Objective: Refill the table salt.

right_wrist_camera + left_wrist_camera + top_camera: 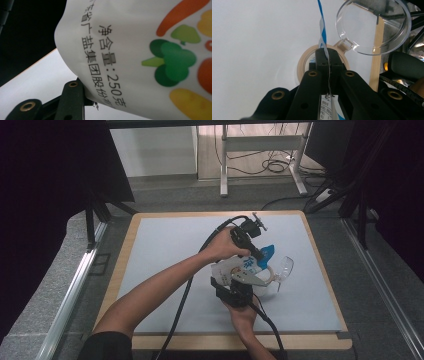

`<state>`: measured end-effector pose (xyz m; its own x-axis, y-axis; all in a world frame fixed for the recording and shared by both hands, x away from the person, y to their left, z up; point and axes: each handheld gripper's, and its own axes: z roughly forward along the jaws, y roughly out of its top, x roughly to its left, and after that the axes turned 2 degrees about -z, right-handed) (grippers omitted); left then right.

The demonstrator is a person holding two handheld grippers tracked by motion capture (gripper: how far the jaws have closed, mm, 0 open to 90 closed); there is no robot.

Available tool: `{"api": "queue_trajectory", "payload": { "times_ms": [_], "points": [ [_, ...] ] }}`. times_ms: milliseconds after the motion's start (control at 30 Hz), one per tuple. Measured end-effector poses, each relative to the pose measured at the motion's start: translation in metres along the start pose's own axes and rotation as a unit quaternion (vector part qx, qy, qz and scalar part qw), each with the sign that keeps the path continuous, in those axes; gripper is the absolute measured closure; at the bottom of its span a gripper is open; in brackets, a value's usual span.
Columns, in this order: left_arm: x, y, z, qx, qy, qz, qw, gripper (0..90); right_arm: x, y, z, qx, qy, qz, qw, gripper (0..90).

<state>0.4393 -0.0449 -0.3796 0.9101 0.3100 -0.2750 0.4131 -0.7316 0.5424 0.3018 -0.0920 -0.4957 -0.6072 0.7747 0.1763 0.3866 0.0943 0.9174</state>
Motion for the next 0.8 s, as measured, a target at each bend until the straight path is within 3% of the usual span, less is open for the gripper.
{"api": "queue_trajectory", "payload": {
  "times_ms": [167, 400, 800],
  "points": [
    [0.0, 0.0, 0.0, 0.003, -0.001, 0.0, 1.0, 90.0, 0.0, 0.001, 0.0, 0.0, 0.002, 0.005, 1.0, 57.2],
    [0.0, 0.003, 0.001, 0.009, -0.004, 0.003, 0.9999, 90.0, 0.004, 0.008, -0.008, -0.008, 0.027, 0.03, 0.9991, 57.1],
    [0.003, 0.003, 0.003, 0.013, -0.009, 0.0, 0.9999, 90.0, 0.004, 0.012, -0.013, -0.008, 0.028, 0.019, 0.9994, 57.1]
  ]
}}
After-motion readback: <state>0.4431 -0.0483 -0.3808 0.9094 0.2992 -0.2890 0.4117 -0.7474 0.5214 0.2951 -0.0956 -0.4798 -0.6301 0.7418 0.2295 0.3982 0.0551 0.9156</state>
